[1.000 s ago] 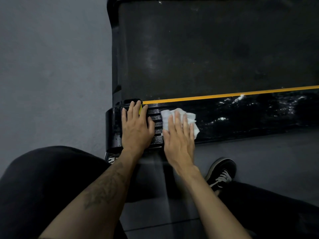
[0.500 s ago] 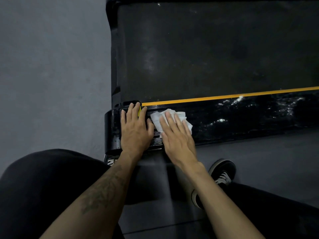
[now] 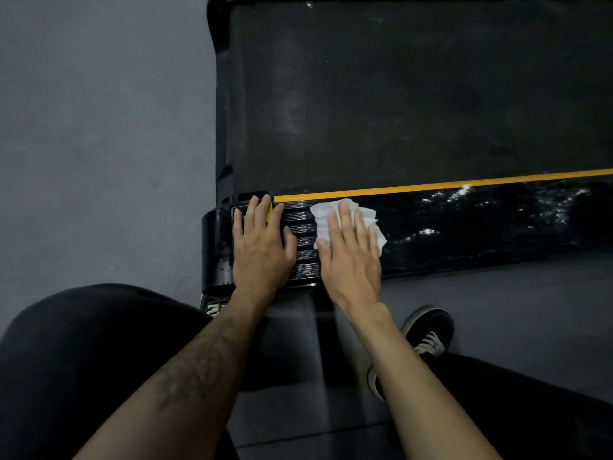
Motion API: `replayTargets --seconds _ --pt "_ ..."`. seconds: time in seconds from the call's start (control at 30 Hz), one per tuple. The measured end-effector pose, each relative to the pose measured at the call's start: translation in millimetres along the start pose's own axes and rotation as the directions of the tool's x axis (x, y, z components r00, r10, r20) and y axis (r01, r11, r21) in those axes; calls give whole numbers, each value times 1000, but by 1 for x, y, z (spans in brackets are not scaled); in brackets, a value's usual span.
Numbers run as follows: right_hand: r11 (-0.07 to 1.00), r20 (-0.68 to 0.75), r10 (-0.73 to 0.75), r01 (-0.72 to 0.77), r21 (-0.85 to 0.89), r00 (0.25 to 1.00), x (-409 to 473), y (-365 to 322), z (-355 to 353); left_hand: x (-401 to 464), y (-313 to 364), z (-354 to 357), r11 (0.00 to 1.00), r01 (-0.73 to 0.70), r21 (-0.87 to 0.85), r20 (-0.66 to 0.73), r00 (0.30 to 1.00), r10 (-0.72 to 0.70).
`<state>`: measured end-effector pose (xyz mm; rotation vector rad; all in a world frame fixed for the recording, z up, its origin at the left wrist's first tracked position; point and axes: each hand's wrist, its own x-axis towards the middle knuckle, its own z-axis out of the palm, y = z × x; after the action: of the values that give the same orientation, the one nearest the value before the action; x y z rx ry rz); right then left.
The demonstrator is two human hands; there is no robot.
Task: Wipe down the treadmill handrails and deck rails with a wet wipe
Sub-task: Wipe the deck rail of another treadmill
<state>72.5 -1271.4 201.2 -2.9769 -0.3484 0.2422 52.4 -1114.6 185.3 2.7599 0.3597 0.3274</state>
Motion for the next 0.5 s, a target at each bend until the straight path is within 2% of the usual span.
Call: replayTargets --seconds 0.07,0.17,0.23,0.4,0.43,0.5 --pt "1000 -23 15 -15 -3 1000 -2 -17 3 0 1 0 1000 1 0 0 1000 -1" --pt "986 8 -164 164 28 986 -1 -21 1 0 0 1 1000 4 0 -4 1000 -4" --pt "977 36 -214 214 20 976 3 -6 -2 0 -1 1 1000 -1 5 -6 1000 1" --pt "998 -11 48 -47 40 999 7 -2 -4 1 -2 4 1000 -5 22 -17 1000 5" --pt "998 -11 42 -42 44 999 7 -11 -3 1 -2 4 1000 -5 21 -17 1000 5" --pt "996 9 -73 73 60 997 8 -22 -1 1 -2 4 1000 -3 14 -22 1000 3"
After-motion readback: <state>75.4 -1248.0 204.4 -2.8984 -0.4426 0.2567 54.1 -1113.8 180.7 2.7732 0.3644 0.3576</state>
